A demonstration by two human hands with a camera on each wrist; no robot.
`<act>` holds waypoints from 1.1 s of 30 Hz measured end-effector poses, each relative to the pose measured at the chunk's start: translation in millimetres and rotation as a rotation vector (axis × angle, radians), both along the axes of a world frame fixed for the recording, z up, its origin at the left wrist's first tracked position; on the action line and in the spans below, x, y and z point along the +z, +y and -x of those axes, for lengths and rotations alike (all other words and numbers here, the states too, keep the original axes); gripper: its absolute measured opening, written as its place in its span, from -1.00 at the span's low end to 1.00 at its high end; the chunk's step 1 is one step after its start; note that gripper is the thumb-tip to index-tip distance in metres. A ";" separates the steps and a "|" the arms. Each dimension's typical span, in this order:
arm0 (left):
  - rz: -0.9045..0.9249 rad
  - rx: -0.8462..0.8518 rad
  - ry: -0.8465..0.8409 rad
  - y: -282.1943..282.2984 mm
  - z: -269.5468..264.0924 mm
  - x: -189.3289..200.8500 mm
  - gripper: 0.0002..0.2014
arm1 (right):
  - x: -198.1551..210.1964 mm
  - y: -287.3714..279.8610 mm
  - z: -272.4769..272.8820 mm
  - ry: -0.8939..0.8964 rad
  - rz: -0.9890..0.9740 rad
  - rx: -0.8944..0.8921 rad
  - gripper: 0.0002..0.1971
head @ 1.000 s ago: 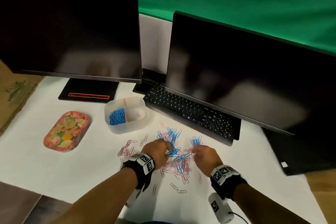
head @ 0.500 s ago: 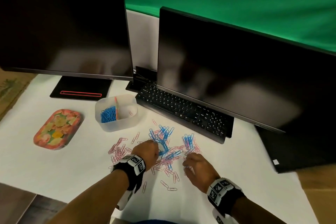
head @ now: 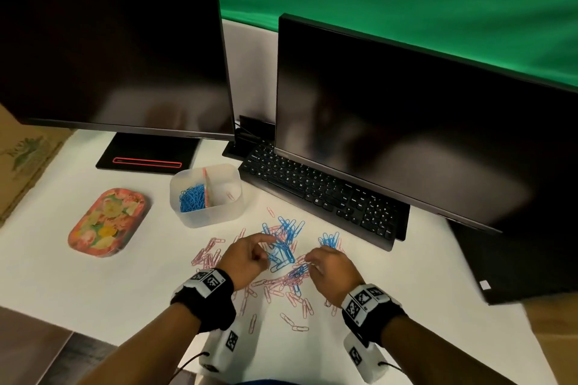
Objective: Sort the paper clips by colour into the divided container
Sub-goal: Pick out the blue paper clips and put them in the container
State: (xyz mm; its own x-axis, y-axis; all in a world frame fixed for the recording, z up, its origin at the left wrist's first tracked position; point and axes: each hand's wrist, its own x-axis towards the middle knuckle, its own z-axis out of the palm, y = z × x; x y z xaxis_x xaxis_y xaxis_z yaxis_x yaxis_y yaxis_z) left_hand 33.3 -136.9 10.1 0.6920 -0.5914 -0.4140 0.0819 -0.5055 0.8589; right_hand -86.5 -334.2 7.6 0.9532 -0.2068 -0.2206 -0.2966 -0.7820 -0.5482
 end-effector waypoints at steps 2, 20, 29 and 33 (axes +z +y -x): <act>0.010 -0.001 0.085 4.6 -2.9 -2.0 -0.64 | 4.0 5.7 -12.2 0.024 0.007 0.018 -0.73; 0.465 0.575 0.649 16.4 -4.3 14.4 -0.81 | 1.3 56.1 -69.0 0.290 0.319 0.231 -0.72; 0.351 0.671 0.633 26.2 -13.6 16.8 -0.82 | 11.6 54.2 -69.3 0.343 0.301 0.166 -0.76; 0.353 0.721 0.687 36.4 -20.5 18.3 -0.77 | 19.9 43.6 -62.2 0.247 -0.036 0.056 -0.98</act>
State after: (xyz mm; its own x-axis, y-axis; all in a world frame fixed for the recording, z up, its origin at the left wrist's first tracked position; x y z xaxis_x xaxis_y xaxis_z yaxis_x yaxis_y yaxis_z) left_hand 53.8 -100.4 28.4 0.6100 -0.2971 -0.7346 0.7876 0.1258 0.6032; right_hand -24.3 -290.6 27.5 0.8794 -0.1430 -0.4542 -0.3815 -0.7824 -0.4923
